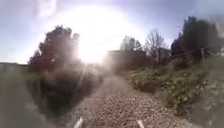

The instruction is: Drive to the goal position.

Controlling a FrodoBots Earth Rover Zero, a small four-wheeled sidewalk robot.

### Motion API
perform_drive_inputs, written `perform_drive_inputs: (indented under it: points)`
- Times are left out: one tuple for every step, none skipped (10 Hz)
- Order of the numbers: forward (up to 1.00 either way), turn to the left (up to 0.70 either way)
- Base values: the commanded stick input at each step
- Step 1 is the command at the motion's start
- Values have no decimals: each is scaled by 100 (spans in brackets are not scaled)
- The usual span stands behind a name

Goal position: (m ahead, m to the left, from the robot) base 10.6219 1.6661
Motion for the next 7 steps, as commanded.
perform_drive_inputs:
  points:
    - [50, 0]
    - [50, 0]
    - [50, 0]
    - [50, 0]
    - [50, 0]
    - [50, 0]
    - [50, 0]
